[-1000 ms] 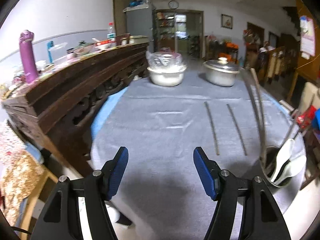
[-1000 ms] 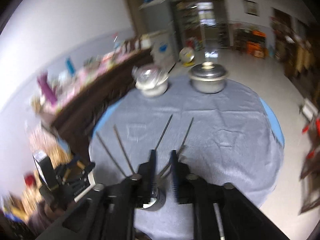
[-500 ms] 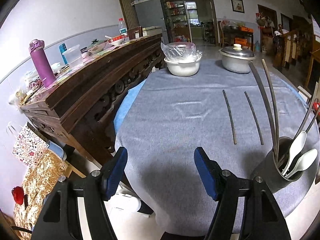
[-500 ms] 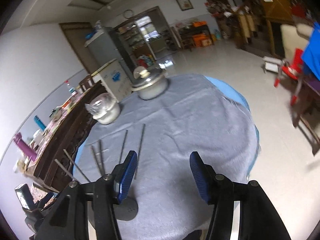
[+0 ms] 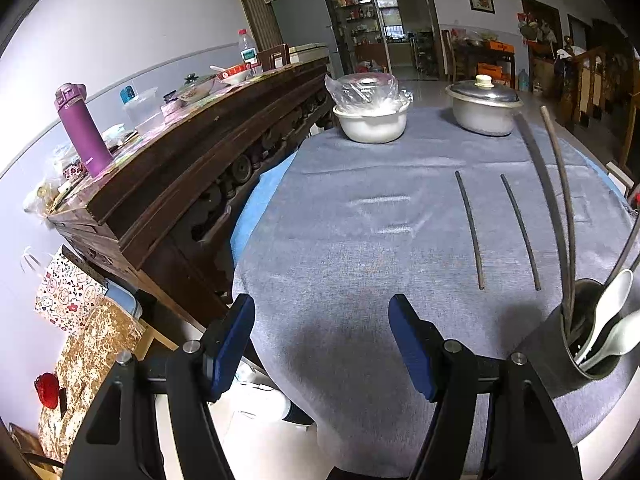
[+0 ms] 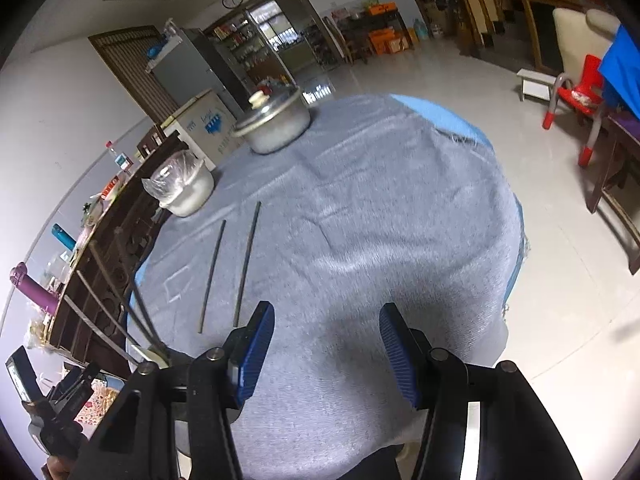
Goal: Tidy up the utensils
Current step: 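Move both tools toward the two remaining dark chopsticks on the cloth, then close the left gripper on one chopstick while the right gripper closes on the other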
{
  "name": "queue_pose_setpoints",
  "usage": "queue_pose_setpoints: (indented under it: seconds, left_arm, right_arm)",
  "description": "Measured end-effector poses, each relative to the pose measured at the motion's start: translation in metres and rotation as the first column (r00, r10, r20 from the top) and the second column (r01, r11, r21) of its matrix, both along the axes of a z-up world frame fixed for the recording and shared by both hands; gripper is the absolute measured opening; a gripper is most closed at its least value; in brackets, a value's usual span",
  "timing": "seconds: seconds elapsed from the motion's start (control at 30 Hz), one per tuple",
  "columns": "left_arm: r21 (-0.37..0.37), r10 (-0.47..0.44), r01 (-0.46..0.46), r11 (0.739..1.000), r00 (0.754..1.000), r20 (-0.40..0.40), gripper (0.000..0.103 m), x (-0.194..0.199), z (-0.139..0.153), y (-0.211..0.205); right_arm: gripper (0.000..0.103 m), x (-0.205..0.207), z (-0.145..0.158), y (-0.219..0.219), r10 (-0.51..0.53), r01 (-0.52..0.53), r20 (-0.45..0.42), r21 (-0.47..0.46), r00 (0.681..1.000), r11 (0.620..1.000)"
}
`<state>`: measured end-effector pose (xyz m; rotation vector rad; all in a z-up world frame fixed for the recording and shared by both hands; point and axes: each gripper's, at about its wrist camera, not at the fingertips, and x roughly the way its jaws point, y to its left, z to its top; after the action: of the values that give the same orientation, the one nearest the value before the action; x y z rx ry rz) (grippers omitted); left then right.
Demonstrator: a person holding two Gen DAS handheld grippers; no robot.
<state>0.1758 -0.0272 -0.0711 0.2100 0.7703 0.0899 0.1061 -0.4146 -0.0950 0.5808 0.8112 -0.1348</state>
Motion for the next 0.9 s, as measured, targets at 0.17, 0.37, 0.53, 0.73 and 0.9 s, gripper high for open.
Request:
queue_pose_setpoints:
  seconds: [0.17,0.37,0.53,0.73,0.9]
  left_arm:
    - [0.001,0.011,-0.011,1.0,0.999,-0.033,0.07,0.012,-0.012,0.001]
    - [-0.002,0.013,-0.013,1.0,0.996,-0.091,0.07,0.023,-0.031,0.005]
    - [-0.02,0.022,-0.025,0.999,0.988,-0.155,0.07,0.033,-0.049,0.012]
    - [-0.034,0.024,-0.03,0.999,0.986,-0.165,0.07,0.042,-0.055,0.021]
    - [-0.044,0.022,-0.031,0.999,0.981,-0.193,0.07,0.063,-0.063,0.03]
  right_arm:
    - [0.059,0.01,-0.012,-0.003,0.004,-0.003,-0.026,0.017,1.0,1.0]
    - [0.059,0.022,-0.025,0.003,0.018,-0.016,-0.057,0.027,0.998,1.0]
    - [0.059,0.037,-0.031,0.008,0.029,-0.027,-0.057,0.034,0.998,0.999]
    - [0.059,0.058,-0.037,0.021,0.065,-0.064,-0.052,0.027,0.997,0.998]
    - [0.059,0.089,-0.046,0.023,0.104,-0.102,-0.07,0.031,0.992,0.994]
